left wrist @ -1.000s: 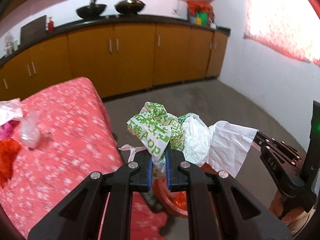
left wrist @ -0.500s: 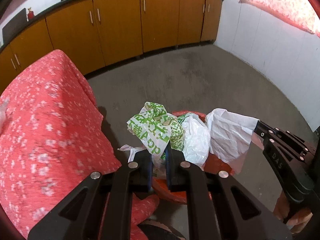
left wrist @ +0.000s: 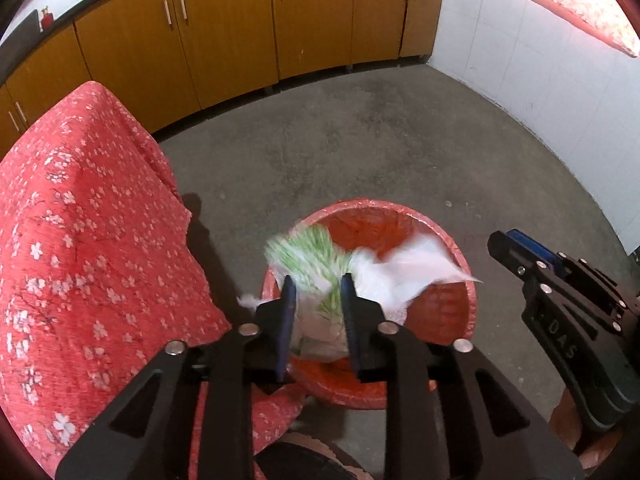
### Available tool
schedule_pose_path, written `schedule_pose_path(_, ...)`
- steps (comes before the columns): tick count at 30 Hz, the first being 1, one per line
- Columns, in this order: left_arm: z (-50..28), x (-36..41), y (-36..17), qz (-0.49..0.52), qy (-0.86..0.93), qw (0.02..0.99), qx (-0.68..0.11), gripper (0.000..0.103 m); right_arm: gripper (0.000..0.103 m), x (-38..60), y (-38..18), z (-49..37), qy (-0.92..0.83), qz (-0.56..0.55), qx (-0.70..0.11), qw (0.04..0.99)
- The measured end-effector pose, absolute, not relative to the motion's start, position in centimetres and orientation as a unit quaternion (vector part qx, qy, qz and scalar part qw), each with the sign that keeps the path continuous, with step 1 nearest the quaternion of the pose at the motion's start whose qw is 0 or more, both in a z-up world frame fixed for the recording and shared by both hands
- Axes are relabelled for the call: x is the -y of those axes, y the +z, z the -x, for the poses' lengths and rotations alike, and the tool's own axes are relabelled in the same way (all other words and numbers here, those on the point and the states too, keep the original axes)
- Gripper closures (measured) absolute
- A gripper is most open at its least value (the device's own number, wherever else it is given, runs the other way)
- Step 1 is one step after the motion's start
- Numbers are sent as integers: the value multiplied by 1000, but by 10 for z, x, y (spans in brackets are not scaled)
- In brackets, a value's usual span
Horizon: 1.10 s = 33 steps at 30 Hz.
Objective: Collect trash
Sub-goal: 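Open both grippers to drop the bag and tissue into bucket, then grasp red bag with left gripper while right gripper grasps clear plastic bag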
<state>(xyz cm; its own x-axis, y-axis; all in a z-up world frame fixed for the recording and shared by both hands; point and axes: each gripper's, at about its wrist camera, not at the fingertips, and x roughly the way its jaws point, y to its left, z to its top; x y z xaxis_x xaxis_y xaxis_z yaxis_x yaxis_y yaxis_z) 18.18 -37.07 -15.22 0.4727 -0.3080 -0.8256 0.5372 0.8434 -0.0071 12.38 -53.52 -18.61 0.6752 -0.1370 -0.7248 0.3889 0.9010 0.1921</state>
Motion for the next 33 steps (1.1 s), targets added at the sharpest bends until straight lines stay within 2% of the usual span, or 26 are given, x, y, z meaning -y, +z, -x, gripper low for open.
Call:
schedule_pose_path(2,-182,372,-151,-125,-254,849,-447,73,83,536,-187,-123,-149,-169,-376,899)
schedule_pose_path(12,-182,351,-123,-82,-254,862,-430,72,83,541,-179,-113,-166,-173,-370,898)
schedule_pose_path(18,-177,311,-88,-49,-241,886,-393,65,78,520,-151,-123,-147,-159,-351,911)
schedule_pose_path(26,-177,212,-48,-27,-177,927,-330,56,69,447,-96,-157,-72,-126,-316,937)
schedule_pose_path(33,-176,86,-21,-34,-64,959,-274,44,48,343,-49,-194,23,-85,-291,953)
